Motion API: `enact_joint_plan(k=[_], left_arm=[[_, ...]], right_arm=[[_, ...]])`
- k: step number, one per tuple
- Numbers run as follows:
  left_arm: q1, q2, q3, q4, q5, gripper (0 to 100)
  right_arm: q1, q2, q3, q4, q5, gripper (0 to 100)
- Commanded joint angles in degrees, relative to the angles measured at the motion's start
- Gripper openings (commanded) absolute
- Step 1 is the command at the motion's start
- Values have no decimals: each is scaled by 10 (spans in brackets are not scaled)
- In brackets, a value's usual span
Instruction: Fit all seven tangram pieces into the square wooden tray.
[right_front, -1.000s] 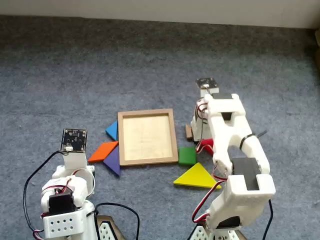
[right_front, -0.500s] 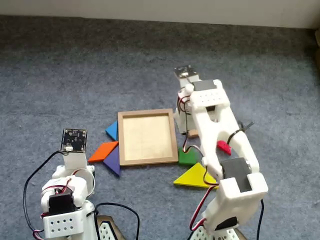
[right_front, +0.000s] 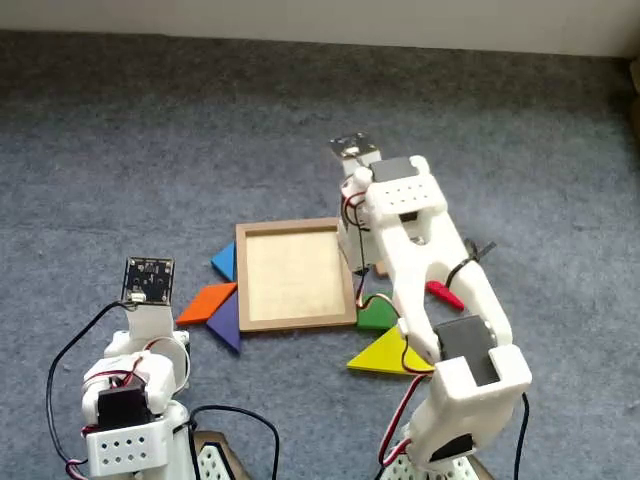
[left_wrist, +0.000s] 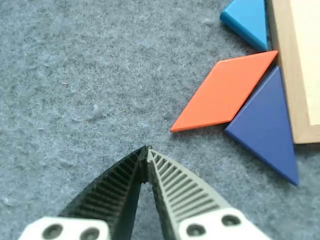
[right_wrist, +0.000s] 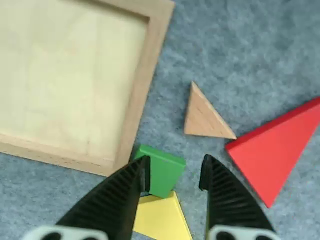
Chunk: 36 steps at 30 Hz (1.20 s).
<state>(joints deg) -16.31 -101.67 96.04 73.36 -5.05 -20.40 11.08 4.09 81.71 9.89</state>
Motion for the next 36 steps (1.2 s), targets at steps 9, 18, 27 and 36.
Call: enact_joint_plan(k=[9, 18, 27, 36], left_arm=[[-5, -27, 12, 3, -5, 8], [-5, -27, 12, 3, -5, 8], [-5, -27, 12, 3, -5, 8], [-5, -27, 12, 3, -5, 8]], right_arm=[[120, -14, -28, -4, 93, 220], [153, -11, 41, -109, 117, 244], [147, -7, 98, -158, 126, 244], [150, 87, 99, -161, 127, 242]])
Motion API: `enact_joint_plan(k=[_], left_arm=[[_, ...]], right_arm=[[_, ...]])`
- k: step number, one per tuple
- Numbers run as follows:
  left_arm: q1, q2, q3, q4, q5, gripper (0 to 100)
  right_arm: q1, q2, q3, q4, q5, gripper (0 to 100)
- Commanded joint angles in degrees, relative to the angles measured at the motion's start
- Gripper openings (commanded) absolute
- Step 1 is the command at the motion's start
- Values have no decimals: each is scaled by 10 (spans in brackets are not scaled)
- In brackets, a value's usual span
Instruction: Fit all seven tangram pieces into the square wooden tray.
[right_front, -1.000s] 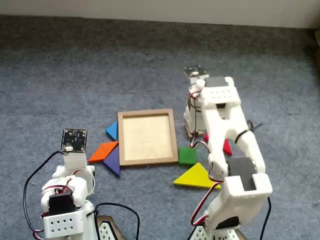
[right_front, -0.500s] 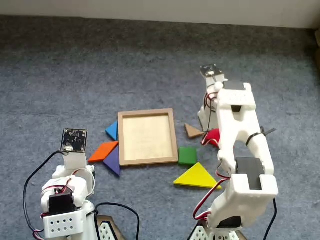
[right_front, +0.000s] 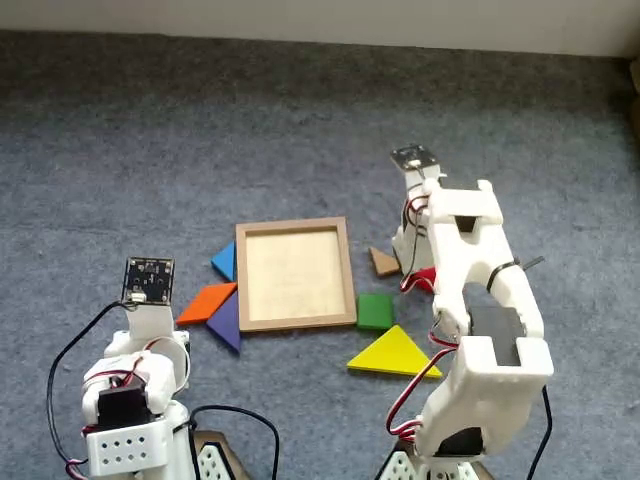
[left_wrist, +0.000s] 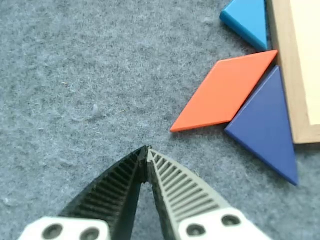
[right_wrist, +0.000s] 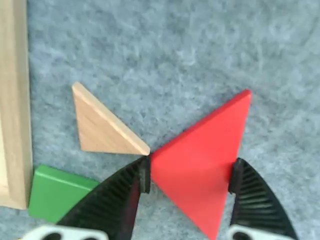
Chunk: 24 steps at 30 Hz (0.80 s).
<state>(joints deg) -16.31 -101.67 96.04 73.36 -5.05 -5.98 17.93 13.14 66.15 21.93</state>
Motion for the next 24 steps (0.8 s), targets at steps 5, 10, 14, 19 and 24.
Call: enact_joint_plan(k=[5, 10, 14, 19, 24], left_arm=[[-5, -27, 12, 3, -5, 8], [-5, -27, 12, 3, -5, 8], [-5, -27, 12, 3, -5, 8], [-5, -27, 12, 3, -5, 8], [-5, -27, 12, 3, -5, 8]], right_arm=[[4, 19, 9, -3, 7, 241], [1, 22, 12, -2, 7, 195], [-15, 22, 12, 10, 7, 196], [-36, 22, 9, 51, 4, 204], [-39, 23, 9, 53, 4, 246]])
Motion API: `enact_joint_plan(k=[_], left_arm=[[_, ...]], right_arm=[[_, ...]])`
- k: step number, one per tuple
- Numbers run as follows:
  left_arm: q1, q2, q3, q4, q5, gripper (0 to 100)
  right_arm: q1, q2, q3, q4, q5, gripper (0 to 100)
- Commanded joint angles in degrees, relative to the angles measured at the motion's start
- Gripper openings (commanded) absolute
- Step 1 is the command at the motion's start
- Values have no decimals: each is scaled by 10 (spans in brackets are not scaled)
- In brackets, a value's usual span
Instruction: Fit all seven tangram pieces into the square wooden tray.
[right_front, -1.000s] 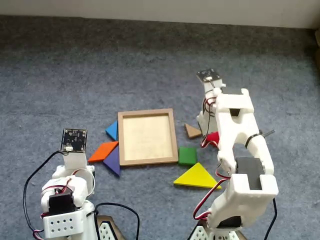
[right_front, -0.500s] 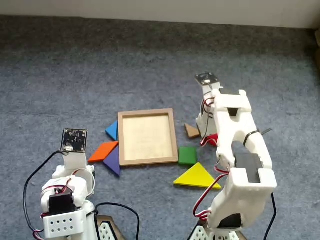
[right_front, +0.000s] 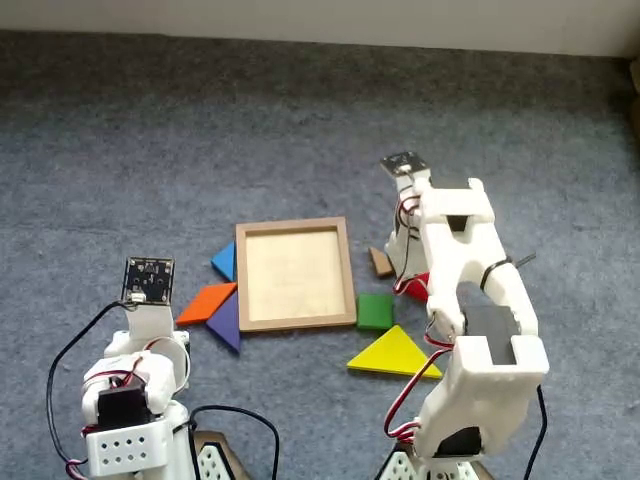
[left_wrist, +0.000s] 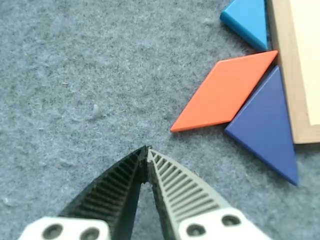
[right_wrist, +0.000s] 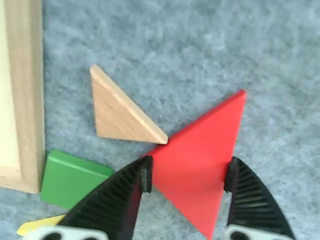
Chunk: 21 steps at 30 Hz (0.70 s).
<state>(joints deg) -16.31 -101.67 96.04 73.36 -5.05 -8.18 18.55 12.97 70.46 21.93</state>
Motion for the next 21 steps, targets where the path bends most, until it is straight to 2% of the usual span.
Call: enact_joint_plan(k=[1, 16, 21], left_arm=[[-5, -27, 12, 3, -5, 8], [-5, -27, 12, 3, -5, 8], [-5, -27, 12, 3, -5, 8]], right_arm=[[-17, 17, 13, 10, 4, 246], [-18, 18, 15, 12, 5, 245], [-35, 17, 14, 37, 4, 180]])
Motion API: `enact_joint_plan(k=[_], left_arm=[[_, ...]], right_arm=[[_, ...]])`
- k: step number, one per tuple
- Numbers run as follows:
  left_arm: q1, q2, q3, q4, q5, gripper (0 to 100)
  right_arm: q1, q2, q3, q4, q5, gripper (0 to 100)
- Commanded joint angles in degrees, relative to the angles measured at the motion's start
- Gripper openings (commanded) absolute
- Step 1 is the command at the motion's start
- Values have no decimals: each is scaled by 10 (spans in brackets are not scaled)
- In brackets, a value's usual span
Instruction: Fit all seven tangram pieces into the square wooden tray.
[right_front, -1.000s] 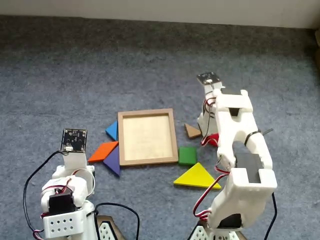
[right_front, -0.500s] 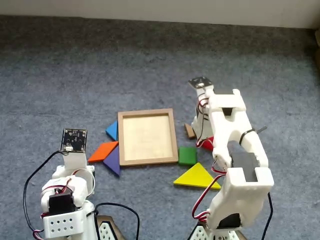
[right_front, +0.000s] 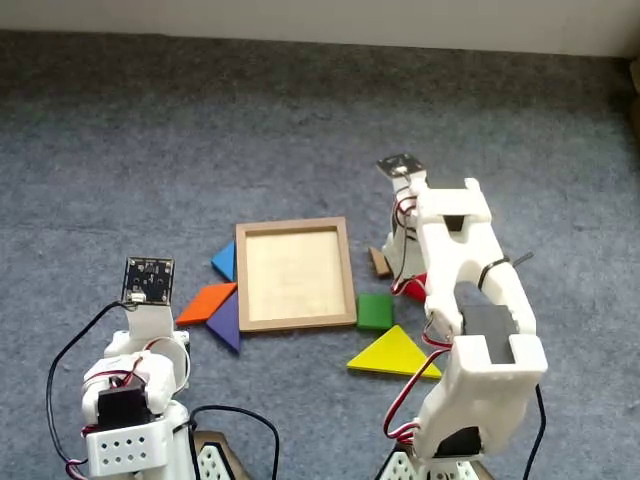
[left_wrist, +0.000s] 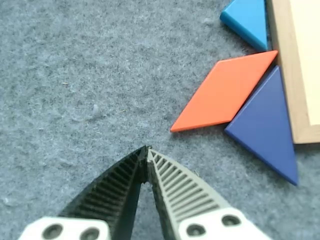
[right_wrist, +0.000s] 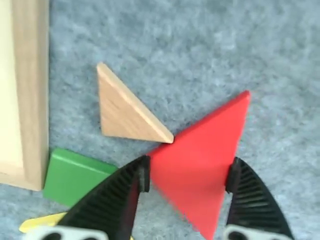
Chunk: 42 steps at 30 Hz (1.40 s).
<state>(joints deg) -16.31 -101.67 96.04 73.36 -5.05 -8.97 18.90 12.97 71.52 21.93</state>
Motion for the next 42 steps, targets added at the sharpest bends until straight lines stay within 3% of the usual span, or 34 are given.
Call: enact_joint_plan(k=[1, 7, 14, 22, 29, 36, 42], left_arm=[[-5, -27, 12, 3, -5, 8], [-5, -27, 12, 3, -5, 8], [-5, -27, 12, 3, -5, 8], [-5, -27, 12, 3, -5, 8], [-5, -27, 12, 3, -5, 8], [-5, -27, 12, 3, -5, 8], [-5, -27, 12, 3, -5, 8]], right_arm=[[-36, 14, 13, 40, 4, 187], [-60, 14, 10, 77, -31, 323], [-62, 14, 14, 70, -18, 259], [-59, 9, 10, 71, -18, 91], [-59, 0, 10, 70, -18, 28], [-59, -127, 16, 74, 14, 6], [-60, -291, 125, 77, 41, 34]])
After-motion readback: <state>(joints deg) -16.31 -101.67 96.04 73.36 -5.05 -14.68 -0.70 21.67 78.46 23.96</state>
